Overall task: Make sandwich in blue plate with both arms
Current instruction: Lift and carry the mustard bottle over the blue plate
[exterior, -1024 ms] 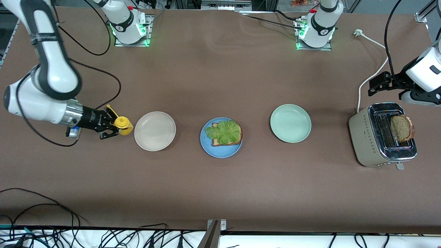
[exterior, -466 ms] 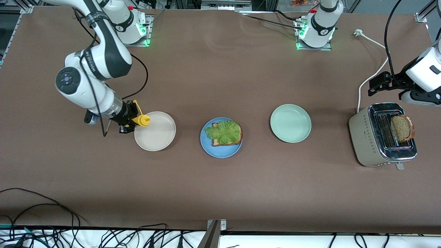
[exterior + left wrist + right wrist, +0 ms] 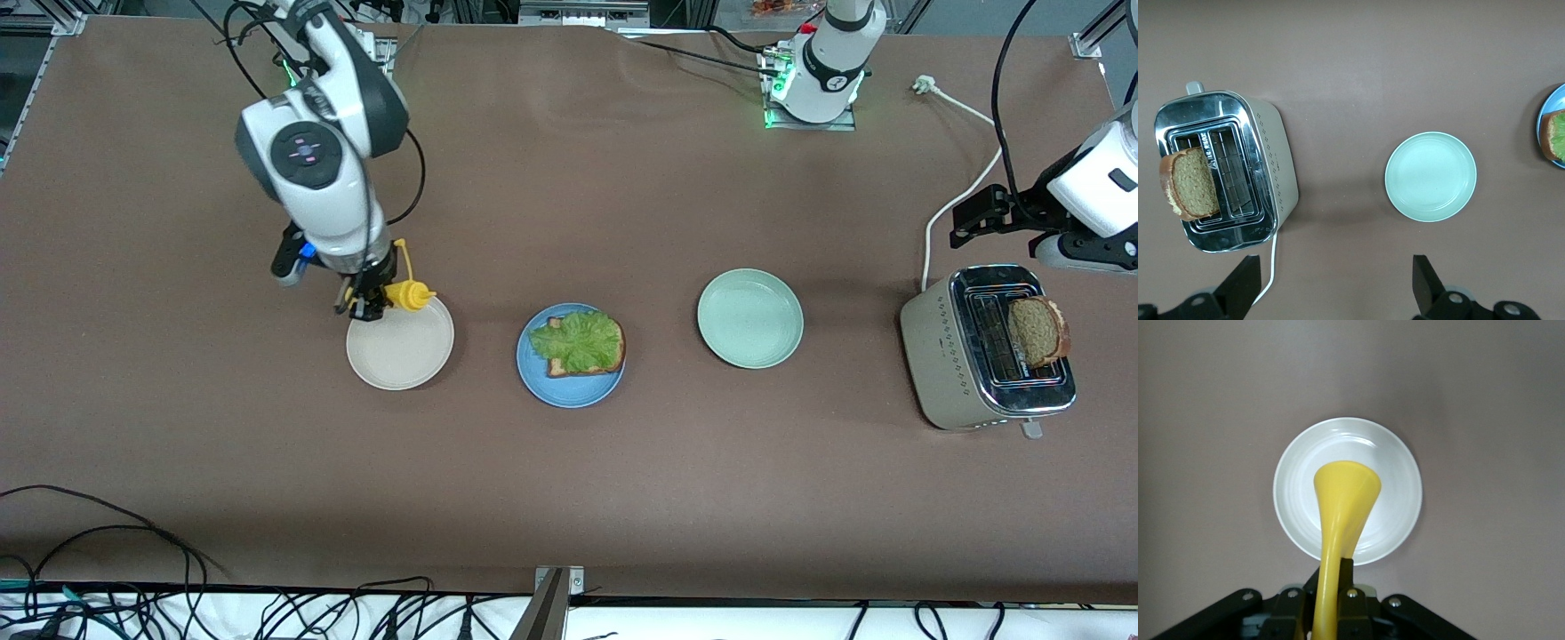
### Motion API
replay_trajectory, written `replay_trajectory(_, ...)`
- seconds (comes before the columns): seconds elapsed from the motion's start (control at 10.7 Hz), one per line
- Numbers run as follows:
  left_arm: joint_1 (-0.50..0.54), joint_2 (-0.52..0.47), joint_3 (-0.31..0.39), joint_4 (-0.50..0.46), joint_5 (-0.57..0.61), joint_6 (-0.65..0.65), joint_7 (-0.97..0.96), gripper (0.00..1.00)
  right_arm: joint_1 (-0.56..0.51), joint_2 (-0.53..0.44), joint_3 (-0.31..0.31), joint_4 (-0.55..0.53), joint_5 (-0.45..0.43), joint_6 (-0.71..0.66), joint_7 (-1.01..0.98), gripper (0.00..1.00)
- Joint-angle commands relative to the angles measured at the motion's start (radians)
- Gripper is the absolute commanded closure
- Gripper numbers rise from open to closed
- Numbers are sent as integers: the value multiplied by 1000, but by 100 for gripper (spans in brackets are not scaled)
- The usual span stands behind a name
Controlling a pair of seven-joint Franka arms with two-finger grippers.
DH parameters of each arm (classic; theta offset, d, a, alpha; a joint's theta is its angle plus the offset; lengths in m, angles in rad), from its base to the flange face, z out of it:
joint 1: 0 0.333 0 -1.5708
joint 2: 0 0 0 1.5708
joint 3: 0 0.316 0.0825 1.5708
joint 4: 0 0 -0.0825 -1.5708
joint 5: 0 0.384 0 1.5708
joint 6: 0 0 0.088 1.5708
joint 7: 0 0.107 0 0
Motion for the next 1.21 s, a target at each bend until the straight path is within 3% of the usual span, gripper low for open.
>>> replay_trajectory(0.0, 4, -1, -1, 7, 3, 3, 21, 0, 71, 61, 2, 90, -70, -103, 125, 100)
replay_trajectory(0.28, 4, -1, -1, 7, 1, 3, 21, 0, 118, 165, -1, 191, -148, -114, 172, 100)
replay_trajectory(0.56, 4, -1, -1, 7, 1, 3, 21, 0, 227, 393, -12, 479, -257, -223, 226, 100)
replay_trajectory(0.65, 4, -1, -1, 7, 1, 3, 21, 0, 285, 455, -41, 545, -306, -252, 273, 100)
replay_trajectory(0.93, 4, -1, -1, 7, 1, 3, 21, 0, 498, 540, -202, 641, -317, -268, 345, 100)
replay_trajectory(1.12, 4, -1, -1, 7, 1, 3, 21, 0, 590, 578, -249, 669, -319, -268, 401, 100)
